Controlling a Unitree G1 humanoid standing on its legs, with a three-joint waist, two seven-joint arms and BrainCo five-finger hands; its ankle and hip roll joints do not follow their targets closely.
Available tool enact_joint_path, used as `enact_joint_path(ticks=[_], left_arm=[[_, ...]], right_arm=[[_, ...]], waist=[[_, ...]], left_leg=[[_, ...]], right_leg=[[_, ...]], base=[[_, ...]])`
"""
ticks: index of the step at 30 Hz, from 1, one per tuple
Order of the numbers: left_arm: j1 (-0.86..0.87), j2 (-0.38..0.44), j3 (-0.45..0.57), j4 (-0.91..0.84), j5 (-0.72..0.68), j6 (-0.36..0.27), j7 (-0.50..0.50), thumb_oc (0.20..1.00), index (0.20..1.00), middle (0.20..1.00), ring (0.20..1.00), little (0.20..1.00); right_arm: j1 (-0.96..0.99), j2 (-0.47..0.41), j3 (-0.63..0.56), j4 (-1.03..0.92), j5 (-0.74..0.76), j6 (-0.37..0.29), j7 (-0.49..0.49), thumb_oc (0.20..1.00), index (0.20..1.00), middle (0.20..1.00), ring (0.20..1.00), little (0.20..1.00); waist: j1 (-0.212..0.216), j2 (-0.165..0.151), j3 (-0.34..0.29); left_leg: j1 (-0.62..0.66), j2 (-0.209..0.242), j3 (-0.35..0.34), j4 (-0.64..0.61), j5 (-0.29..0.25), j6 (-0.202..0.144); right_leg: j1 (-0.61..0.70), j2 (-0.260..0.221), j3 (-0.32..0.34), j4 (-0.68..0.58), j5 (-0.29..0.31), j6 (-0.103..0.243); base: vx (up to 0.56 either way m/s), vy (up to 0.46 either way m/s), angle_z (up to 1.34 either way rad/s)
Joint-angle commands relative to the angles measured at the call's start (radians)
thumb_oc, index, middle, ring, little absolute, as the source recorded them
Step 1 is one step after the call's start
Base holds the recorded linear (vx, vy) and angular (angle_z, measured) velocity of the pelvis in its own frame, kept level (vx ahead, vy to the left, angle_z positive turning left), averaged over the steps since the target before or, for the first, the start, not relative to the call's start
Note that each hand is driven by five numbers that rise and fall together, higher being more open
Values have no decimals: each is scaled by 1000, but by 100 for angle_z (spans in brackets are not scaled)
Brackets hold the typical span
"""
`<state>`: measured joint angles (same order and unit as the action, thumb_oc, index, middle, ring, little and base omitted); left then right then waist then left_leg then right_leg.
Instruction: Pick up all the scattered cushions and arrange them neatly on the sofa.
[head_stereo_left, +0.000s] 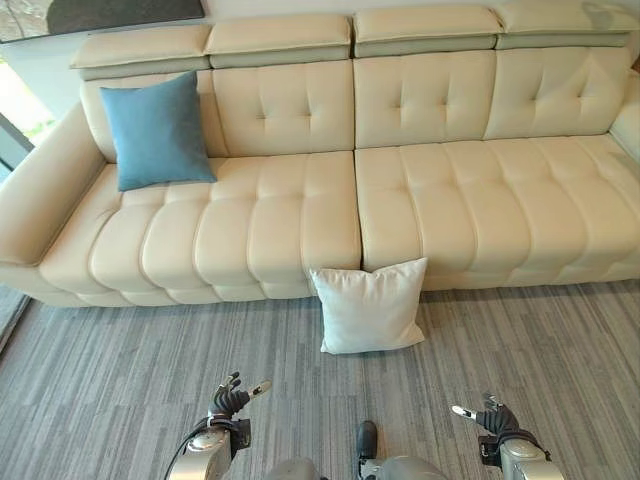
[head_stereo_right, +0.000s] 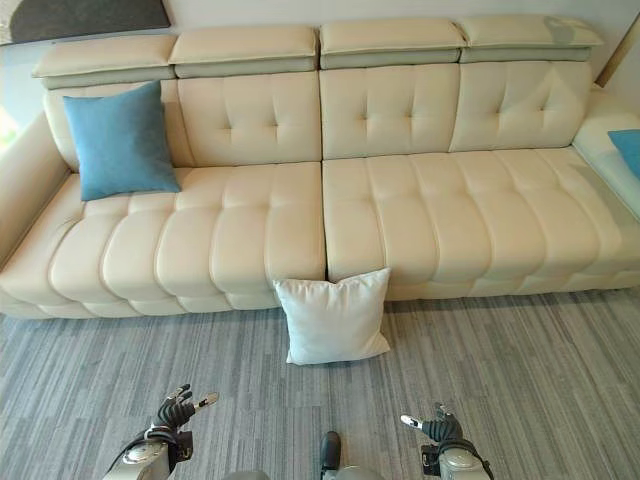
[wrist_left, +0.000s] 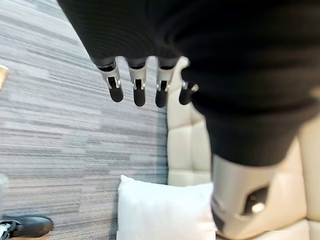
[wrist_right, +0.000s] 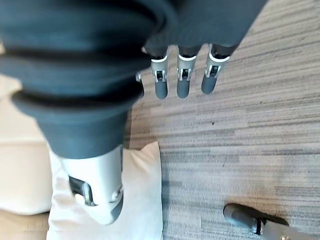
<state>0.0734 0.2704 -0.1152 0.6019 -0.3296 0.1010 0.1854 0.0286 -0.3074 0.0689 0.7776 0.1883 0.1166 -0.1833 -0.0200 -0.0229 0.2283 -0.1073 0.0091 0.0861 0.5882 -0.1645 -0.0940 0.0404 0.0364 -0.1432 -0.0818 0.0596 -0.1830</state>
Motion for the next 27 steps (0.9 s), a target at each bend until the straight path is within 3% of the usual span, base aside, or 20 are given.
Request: enact_joint_path(ticks=[1,2,3,4,5,6,8,9,10,12,13,15,16,18,19,20,21,24,25,27], left_arm=[[5,20,-4,-24,24,-23,-1,1000,1000,1000,1000,1000],[6,20,-5,-24,24,-23,-1,1000,1000,1000,1000,1000],[19,17,-7,-21,31,-16,-4,1000,1000,1000,1000,1000],[25,15,-8,-16,37,-12,-6,1000,1000,1000,1000,1000],[25,15,-8,-16,37,-12,-6,1000,1000,1000,1000,1000],[28,15,-11,-12,43,-10,-5,1000,1000,1000,1000,1000],[30,19,-10,2,58,-10,-3,1000,1000,1000,1000,1000],[48,18,1,7,53,-9,-2,1000,1000,1000,1000,1000],[53,11,5,37,43,-11,3,1000,1000,1000,1000,1000],[52,12,6,43,42,-10,4,1000,1000,1000,1000,1000],[51,15,8,43,41,-12,5,1000,1000,1000,1000,1000],[45,24,10,42,36,-12,8,1000,1000,1000,1000,1000],[37,36,11,42,28,-14,12,1000,1000,1000,1000,1000],[28,42,11,44,26,-13,13,1000,1000,1000,1000,1000],[27,42,11,44,26,-13,13,1000,1000,1000,1000,1000],[12,49,14,53,28,-15,10,1000,1000,1000,1000,1000],[7,52,13,56,31,-16,9,1000,1000,1000,1000,1000],[3,57,10,62,39,-14,7,1000,1000,1000,1000,1000],[3,66,11,54,50,-15,8,1000,1000,1000,1000,1000],[4,70,7,45,62,-16,6,1000,1000,1000,1000,1000]], right_arm=[[-28,-58,10,-4,5,-10,-10,1000,1000,1000,1000,1000],[-27,-58,11,-5,5,-10,-10,1000,1000,1000,1000,1000],[-20,-58,18,-8,-5,-8,-11,1000,1000,1000,1000,1000],[-17,-57,22,-9,-13,-7,-10,1000,1000,1000,1000,1000],[-17,-57,22,-9,-13,-7,-10,1000,1000,1000,1000,1000],[-15,-58,27,-13,-18,-7,-9,1000,1000,1000,1000,1000],[-21,-59,37,-11,-27,-7,-11,1000,1000,1000,1000,1000],[-22,-54,46,-11,-37,1,0,1000,1000,1000,1000,1000],[-22,-44,49,-11,-49,-2,5,1000,1000,1000,1000,1000],[-22,-37,50,-7,-47,-2,9,1000,1000,1000,1000,1000],[-26,-31,53,-4,-46,-8,10,1000,1000,1000,1000,1000],[-43,-27,65,5,-61,-4,13,1000,1000,1000,1000,1000],[-50,-22,66,-1,-59,-7,14,1000,1000,1000,1000,1000],[-48,-14,63,6,-62,-2,13,1000,1000,1000,1000,1000],[-49,-14,63,6,-62,-2,13,1000,1000,1000,1000,1000],[-47,-8,58,23,-60,3,13,1000,1000,1000,1000,1000],[-46,-6,54,26,-60,6,13,1000,1000,1000,1000,1000],[-43,-1,47,28,-58,9,10,1000,1000,1000,1000,1000],[-35,6,41,19,-62,13,10,1000,1000,1000,1000,1000],[-24,10,36,18,-63,15,12,1000,1000,1000,1000,1000]], waist=[[-3,16,30],[-2,13,31],[3,21,27],[4,28,24],[4,27,25],[4,35,24],[3,43,23],[13,42,12],[10,25,-26],[13,19,-31],[16,11,-37],[24,7,-26],[21,2,-9],[19,6,3],[20,5,3],[19,25,16],[18,32,20],[15,39,23],[8,36,24],[1,31,21]], left_leg=[[44,-34,7,-300,112,54],[53,-37,8,-310,116,54],[39,-68,-39,-508,161,60],[31,-70,-62,-594,219,53],[33,-71,-62,-596,220,53],[16,-75,-74,-658,256,43],[-49,-86,-66,-675,274,5],[-27,-81,-63,-675,281,16],[21,-89,-59,-675,275,43],[37,-89,-51,-675,261,54],[59,-89,-39,-675,240,73],[92,-82,-16,-675,213,96],[125,-81,5,-675,190,114],[151,-75,19,-675,166,119],[152,-76,20,-675,166,119],[169,-51,27,-675,150,113],[172,-41,24,-675,147,109],[179,-30,22,-675,144,105],[189,-22,21,-675,139,101],[197,-16,13,-675,139,95]], right_leg=[[94,-64,-30,-4,-139,197],[98,-67,-29,-5,-139,198],[109,-56,-30,-5,-146,203],[119,-43,-29,-5,-152,202],[120,-43,-29,-5,-152,202],[127,-32,-28,-5,-158,201],[156,-13,-13,-5,-174,198],[185,-4,19,-5,-189,200],[213,-31,27,42,-227,219],[201,-38,32,92,-236,225],[176,-52,29,187,-241,244],[100,-74,25,343,-218,271],[21,-108,4,508,-146,304],[-38,-140,-23,566,-139,304],[-38,-141,-23,568,-140,304],[-52,-164,-55,426,-159,278],[-54,-168,-48,369,-157,274],[-56,-174,-11,246,-108,281],[-68,-193,34,184,-51,295],[-63,-192,71,185,-45,305]], base=[[137,-18,-19],[215,-5,-19],[224,-6,-14],[219,-8,-8],[173,-4,-1],[240,24,-7],[394,81,6],[821,290,-45],[826,304,-77],[421,171,-87],[201,107,-52],[233,153,-37],[185,146,-49],[128,97,-34],[171,39,13],[173,-7,40],[204,-23,44],[99,-68,-13],[111,-129,-38],[142,-198,-1]])
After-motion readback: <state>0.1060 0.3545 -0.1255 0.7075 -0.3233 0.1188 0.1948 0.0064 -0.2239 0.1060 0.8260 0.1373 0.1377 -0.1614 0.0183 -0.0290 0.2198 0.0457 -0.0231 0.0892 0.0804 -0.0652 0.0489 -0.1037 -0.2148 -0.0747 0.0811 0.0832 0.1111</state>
